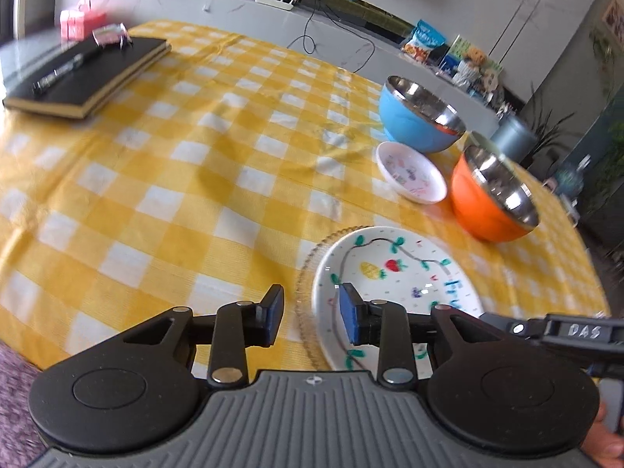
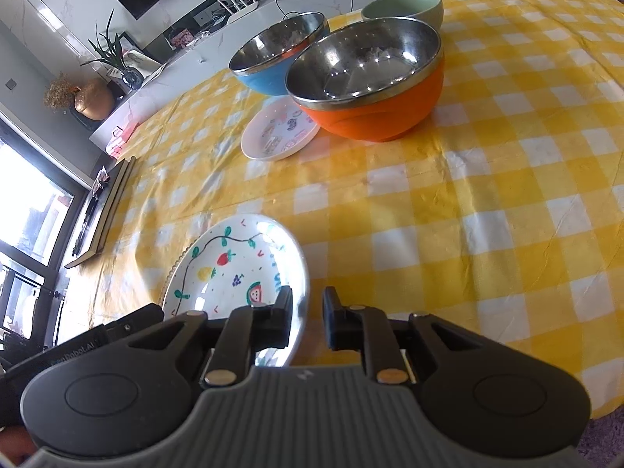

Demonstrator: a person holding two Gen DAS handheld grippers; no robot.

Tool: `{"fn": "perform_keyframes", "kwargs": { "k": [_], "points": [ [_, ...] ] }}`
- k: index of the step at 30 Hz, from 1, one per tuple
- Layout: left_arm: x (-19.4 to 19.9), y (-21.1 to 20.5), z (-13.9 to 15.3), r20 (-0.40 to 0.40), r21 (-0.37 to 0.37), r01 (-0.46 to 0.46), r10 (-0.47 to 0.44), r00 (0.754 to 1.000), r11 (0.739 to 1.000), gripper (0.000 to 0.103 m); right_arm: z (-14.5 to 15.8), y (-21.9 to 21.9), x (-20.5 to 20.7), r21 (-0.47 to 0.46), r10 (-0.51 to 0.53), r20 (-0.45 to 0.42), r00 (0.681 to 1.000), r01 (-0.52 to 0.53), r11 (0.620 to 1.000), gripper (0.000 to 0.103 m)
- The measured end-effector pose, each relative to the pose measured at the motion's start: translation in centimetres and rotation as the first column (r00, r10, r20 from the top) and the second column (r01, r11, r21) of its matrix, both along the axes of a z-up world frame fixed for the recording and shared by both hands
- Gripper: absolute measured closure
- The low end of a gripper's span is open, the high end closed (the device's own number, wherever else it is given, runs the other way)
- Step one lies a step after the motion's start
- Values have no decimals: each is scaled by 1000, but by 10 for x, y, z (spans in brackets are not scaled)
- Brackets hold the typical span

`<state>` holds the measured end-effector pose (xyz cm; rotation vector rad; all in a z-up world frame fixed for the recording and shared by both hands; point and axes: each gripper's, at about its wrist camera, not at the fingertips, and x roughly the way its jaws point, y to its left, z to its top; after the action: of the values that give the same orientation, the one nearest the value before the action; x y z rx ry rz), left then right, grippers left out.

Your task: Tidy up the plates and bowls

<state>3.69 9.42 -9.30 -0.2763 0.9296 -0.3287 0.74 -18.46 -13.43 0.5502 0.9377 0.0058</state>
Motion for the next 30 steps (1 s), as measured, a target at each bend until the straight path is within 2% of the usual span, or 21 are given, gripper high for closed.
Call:
{"fn": "perform_keyframes", "kwargs": {
  "k": [6, 9, 15, 17, 22, 28, 30],
  "points": [
    [2, 0, -6, -28, -26, 4, -5, 1000, 1000, 70, -2, 3, 1, 0, 7, -4, 1000, -7, 1000, 98],
    [2, 0, -7, -32, -30, 3, -4, 999, 1000, 71, -2, 6, 2, -18, 12, -2, 1000, -12, 1000, 98],
    [2, 0, -6, -35, -31, 2, -3, 999, 1000, 71, -7, 9, 5, 21, 24, -24, 999, -24, 999, 98],
    [2, -1, -6, -35, -27, 4, -5, 999, 1000, 71, -7, 11, 5, 7, 26, -20, 999, -26, 1000, 98],
    [1, -3, -5, -34, 13, 9, -9, 999, 1000, 81, -6, 12, 6, -7, 29, -17, 999, -29, 1000, 98],
    [3, -4, 10, 26, 64, -2, 0, 1000, 998, 80, 6, 6, 7, -31, 8, 36, 999, -7, 999, 94],
    [6, -4, 17, 51, 65, -5, 1, 999, 998, 74, 10, 2, 10, -40, -8, 50, 999, 10, 999, 94]
  ]
}}
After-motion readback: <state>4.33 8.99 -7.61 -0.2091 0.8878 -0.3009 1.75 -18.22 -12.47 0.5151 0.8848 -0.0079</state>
